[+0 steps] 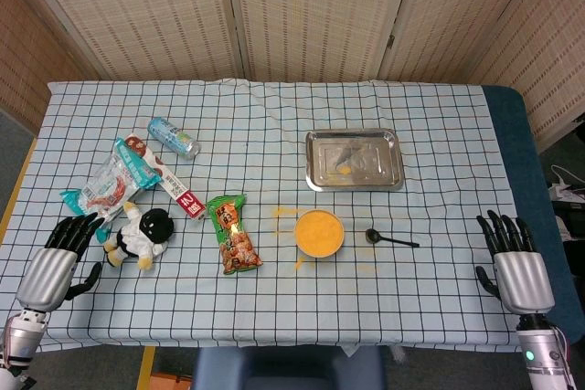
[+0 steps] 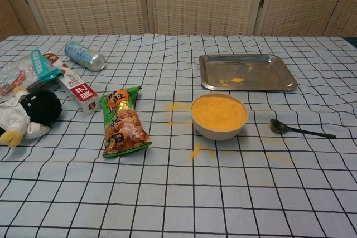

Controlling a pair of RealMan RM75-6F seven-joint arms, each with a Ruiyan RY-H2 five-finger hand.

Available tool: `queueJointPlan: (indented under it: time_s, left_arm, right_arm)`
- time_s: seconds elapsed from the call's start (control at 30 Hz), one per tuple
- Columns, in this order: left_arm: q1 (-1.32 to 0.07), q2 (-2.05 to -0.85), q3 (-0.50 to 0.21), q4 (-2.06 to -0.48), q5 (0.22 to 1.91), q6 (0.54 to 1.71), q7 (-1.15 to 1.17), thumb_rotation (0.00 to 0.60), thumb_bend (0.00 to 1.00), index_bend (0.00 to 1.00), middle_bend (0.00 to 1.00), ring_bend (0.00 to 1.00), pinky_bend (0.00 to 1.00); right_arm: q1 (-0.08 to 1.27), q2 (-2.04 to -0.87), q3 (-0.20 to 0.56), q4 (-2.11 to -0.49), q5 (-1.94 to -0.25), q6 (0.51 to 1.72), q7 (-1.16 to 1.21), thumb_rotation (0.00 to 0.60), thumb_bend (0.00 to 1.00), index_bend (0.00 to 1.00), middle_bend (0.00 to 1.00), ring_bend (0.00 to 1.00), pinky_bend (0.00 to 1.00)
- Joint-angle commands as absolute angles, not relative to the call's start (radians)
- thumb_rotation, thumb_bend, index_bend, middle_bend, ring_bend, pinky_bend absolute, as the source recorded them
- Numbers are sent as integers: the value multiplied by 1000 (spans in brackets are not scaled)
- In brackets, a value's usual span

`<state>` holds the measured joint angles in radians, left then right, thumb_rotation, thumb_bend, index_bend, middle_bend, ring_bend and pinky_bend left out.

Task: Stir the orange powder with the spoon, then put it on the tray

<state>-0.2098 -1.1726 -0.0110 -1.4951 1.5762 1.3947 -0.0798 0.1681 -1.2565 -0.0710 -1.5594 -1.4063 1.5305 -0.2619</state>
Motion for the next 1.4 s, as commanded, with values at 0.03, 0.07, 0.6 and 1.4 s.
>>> queueJointPlan:
  time_s: [0.03, 0.07, 0.6, 1.4]
  left_arm:
    - [-215, -1172, -11, -1488, 1559, 1373, -81, 600, 472, 0, 0, 0, 56]
    - [-216, -1169, -12, -1489, 1556, 1372, -81, 600, 471, 0, 0, 0, 56]
    - [-187, -1132, 3, -1478, 1578, 1424, -185, 600, 472, 0, 0, 0, 57]
    - [-184, -1124, 7, -1469, 1583, 1423, -207, 600, 472, 0, 0, 0, 57]
  right_arm:
    - [201, -1278, -61, -1545, -1409, 1453, -285, 600, 255, 33, 0, 0, 0]
    - [216, -1286, -57, -1541, -1408, 1425, -299, 600, 254, 64, 0, 0, 0]
    - [423, -1609, 92, -1337, -1248, 1115, -510, 600, 264, 497, 0, 0, 0]
    - [477, -1689, 128, -1238, -1163, 1048, -519, 600, 330, 550, 0, 0, 0]
